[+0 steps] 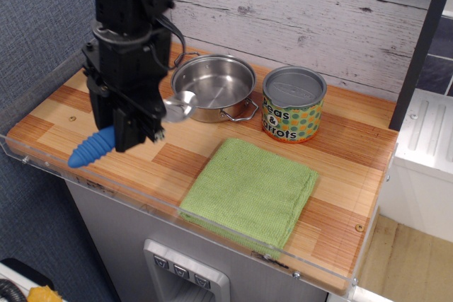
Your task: Put the spoon inside the pot.
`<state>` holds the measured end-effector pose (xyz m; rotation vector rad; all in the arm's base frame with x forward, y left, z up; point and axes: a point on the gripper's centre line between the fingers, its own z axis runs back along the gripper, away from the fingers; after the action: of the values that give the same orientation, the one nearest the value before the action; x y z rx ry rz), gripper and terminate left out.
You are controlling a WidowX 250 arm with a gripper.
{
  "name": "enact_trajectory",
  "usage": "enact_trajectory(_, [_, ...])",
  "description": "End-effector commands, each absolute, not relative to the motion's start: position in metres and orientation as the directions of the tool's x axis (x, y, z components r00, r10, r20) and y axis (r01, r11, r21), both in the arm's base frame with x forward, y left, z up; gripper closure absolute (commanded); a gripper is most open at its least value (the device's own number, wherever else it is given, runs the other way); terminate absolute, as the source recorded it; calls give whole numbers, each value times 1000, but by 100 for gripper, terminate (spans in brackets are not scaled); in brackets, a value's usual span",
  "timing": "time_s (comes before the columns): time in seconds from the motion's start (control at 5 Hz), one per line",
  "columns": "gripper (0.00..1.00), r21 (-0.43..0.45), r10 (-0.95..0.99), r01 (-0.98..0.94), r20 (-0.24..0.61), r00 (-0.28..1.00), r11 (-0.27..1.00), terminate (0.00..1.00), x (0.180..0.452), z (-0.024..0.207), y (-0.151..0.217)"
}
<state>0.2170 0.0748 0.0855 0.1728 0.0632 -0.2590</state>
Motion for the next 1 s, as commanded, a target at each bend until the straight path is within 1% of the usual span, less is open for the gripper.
enact_trajectory(0.0, [100, 106, -163, 169, -61, 985, 980, 0, 271, 90, 88])
enact_trajectory(0.2, [100, 95, -125, 132, -76, 989, 987, 0, 295, 79, 83])
enact_trajectory(0.4, [100, 82, -122, 127, -69, 990, 988, 0, 311, 73, 81])
enact_trajectory(0.6, [100, 104, -134, 142, -81, 988, 984, 0, 325, 65, 75])
enact_trajectory(0.8, [100, 104, -149, 158, -88, 985, 982, 0, 332, 62, 71])
